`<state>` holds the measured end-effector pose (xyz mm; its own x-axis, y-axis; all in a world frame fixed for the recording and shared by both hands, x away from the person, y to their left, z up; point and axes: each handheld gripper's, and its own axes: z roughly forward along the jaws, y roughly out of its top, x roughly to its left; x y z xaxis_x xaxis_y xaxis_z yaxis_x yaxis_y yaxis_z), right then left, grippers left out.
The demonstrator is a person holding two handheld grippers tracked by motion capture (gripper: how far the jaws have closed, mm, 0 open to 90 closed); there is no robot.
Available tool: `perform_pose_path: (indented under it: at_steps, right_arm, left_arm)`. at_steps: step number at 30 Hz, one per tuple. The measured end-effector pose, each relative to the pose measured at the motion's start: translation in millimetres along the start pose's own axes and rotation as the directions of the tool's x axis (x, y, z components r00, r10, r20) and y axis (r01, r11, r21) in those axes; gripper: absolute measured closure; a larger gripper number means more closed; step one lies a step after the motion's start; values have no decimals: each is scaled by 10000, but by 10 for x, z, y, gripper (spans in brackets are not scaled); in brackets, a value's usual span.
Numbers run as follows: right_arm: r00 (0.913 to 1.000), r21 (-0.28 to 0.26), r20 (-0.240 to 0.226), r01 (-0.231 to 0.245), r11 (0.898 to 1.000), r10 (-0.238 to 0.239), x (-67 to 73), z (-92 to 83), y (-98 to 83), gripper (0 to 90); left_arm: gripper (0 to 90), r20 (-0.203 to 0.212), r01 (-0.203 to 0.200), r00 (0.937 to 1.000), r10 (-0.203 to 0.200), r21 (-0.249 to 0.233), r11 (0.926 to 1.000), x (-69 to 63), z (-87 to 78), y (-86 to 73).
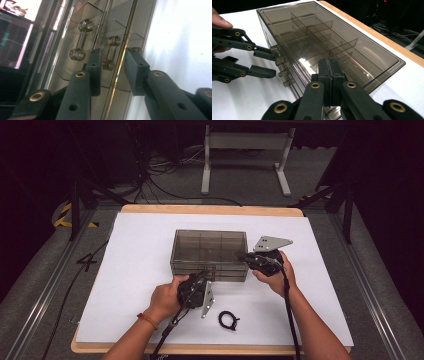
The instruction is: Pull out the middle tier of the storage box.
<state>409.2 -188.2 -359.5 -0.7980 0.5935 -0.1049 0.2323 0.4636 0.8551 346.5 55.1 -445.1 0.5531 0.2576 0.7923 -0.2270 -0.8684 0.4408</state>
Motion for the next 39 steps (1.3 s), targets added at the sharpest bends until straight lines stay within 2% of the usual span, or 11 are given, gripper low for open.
perform_pose_path:
  at_steps: [2, 5, 7, 8, 16, 18, 24, 31, 34, 37, 39]
  right_arm:
    - [10000, -18, 7, -37, 10000, 37, -4, 3, -4, 900]
    - [10000, -85, 43, -48, 10000, 48, -7, 8, -14, 900]
    - [10000, -52, 37, -10, 10000, 10, -2, 28, -30, 900]
    - [10000, -102, 14, -19, 9999, 19, -1, 30, -34, 900]
    - [9999, -98, 54, 92, 9999, -91, 12, 42, -33, 900]
    - [9999, -109, 52, 93, 9999, -93, 12, 46, -35, 900]
    - [10000, -165, 36, 38, 9999, -38, 5, 51, -44, 900]
    - [9999, -139, 124, 70, 9999, -68, -3, 49, -44, 900]
    - [9999, -139, 136, 74, 9999, -72, -15, 47, -47, 900]
    - [9999, -158, 116, 30, 9999, -28, -26, 48, -51, 900]
    - [10000, -196, 81, -18, 9998, 20, -33, 51, -54, 900]
  left_arm:
    - [698, -318, -309, 9990, 314, 143, 9994, -43, 7, 18]
    - [725, -1162, -1039, 9871, 1105, 613, 9927, -155, 27, 64]
    - [739, -1435, -1199, 9811, 1297, 754, 9899, -196, 39, 79]
    - [751, -1527, -1351, 9773, 1471, 859, 9871, -206, 44, 88]
    - [786, -1795, -1604, 9668, 1819, 1280, 9787, -252, 51, 120]
    - [787, -1935, -1922, 9574, 2145, 1275, 9730, -254, 59, 125]
    - [791, -1852, -2234, 9516, 2453, 1311, 9659, -251, 59, 124]
    - [792, -1762, -2223, 9536, 2442, 1348, 9656, -249, 50, 119]
    - [792, -1816, -2417, 9477, 2626, 1294, 9617, -244, 51, 120]
    - [792, -1655, -2259, 9551, 2459, 1304, 9654, -240, 36, 114]
    - [792, -1721, -2300, 9532, 2487, 1211, 9656, -238, 33, 112]
